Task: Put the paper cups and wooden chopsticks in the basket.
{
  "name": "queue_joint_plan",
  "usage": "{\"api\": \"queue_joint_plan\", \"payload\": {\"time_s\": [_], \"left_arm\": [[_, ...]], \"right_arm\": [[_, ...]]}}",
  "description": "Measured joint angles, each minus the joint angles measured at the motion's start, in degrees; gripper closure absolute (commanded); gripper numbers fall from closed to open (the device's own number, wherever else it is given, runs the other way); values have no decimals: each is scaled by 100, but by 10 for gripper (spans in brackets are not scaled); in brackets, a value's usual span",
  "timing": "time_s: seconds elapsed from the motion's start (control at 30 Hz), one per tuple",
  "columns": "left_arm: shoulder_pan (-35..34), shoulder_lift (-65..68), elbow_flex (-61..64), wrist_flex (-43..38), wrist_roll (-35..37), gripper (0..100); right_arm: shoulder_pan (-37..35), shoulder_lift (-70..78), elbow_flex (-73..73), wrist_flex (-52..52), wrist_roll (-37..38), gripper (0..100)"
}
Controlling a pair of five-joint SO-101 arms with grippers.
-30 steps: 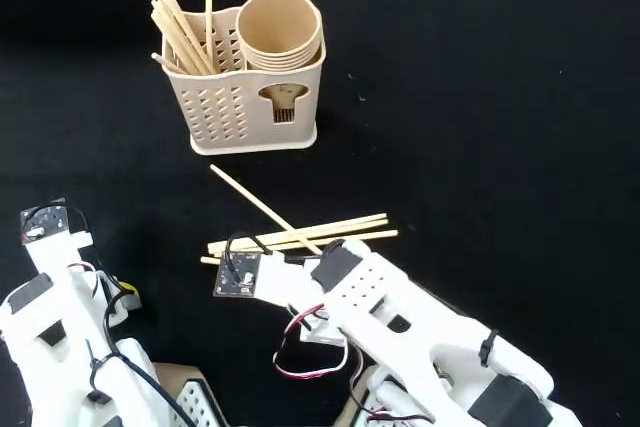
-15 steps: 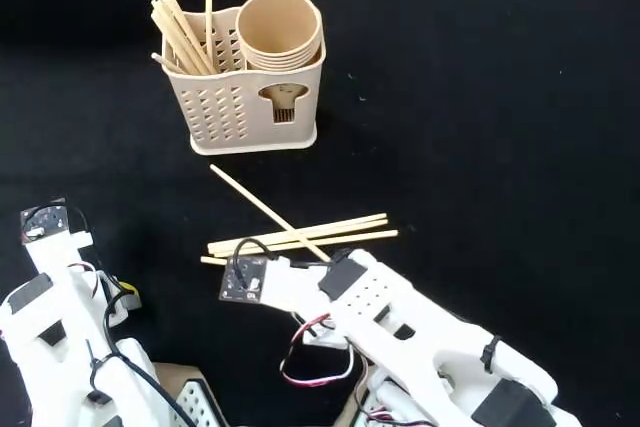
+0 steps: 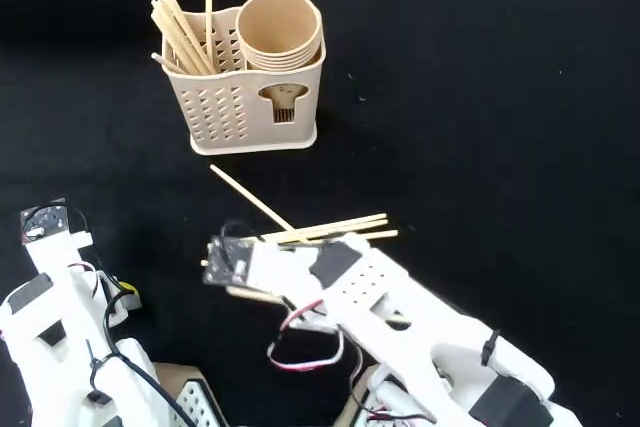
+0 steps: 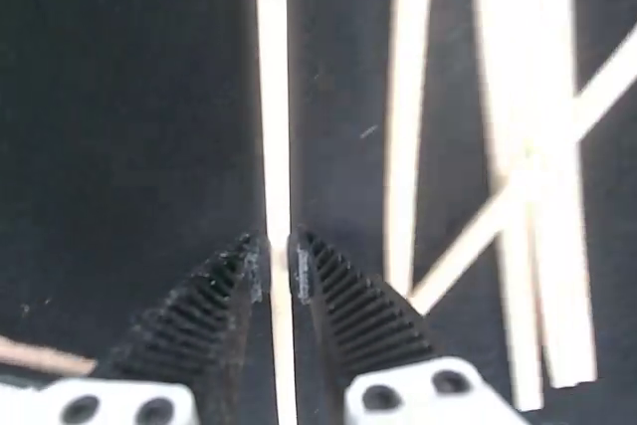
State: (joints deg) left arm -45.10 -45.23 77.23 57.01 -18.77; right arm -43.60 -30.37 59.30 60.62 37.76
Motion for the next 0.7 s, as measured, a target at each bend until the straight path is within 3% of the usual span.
{"api": "queue_joint_plan", "payload": {"time_s": [0.33, 0.53, 0.7], "left_arm": [[0, 0, 0, 0, 0, 719], [0, 0, 0, 0, 0, 719], [0, 0, 0, 0, 0, 719]], "right_arm": [[-9, 598, -202, -756, 0, 982], [-9, 1609, -431, -1108, 0, 825], [-18, 1873, -615, -1108, 0, 825]]}}
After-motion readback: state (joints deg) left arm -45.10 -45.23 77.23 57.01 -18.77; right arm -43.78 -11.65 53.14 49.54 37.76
